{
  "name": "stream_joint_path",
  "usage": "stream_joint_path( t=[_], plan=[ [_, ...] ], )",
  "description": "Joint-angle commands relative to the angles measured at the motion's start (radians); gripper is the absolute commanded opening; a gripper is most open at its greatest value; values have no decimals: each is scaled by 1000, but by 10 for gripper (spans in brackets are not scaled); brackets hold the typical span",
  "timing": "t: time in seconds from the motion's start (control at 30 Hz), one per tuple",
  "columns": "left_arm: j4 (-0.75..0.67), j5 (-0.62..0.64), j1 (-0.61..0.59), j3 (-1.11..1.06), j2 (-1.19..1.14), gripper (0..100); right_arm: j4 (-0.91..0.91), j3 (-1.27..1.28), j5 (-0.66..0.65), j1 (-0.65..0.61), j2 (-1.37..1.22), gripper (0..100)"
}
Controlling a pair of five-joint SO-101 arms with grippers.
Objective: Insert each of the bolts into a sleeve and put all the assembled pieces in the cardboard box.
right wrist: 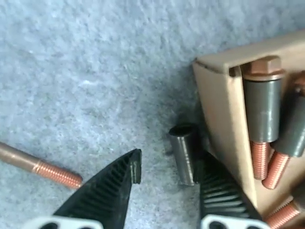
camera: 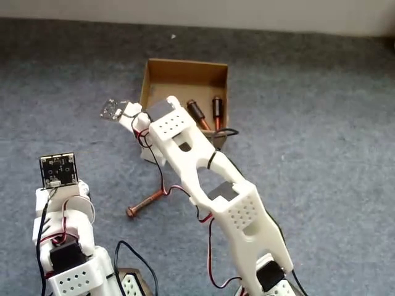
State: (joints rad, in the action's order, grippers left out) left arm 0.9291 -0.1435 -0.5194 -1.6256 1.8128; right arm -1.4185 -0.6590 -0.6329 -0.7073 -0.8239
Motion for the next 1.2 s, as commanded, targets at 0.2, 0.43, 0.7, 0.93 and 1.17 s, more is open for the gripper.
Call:
stream_joint_path(
  t=[0.2, 0.43, 0.7, 0.93, 1.17],
  plan=[
    [2, 11, 13, 39, 8, 21, -15, 7, -91, 68, -93, 180],
    [2, 11, 13, 39, 8, 21, -74, 7, -92, 67, -67, 97],
    [-2, 11, 13, 39, 8, 21, -77, 7, -87, 65, -90, 0],
    [-2, 11, 13, 38, 8, 21, -179, 7, -75, 68, 67, 5],
    [-2, 12, 35, 38, 8, 21, -246, 19, 32, 77, 314, 5]
  ],
)
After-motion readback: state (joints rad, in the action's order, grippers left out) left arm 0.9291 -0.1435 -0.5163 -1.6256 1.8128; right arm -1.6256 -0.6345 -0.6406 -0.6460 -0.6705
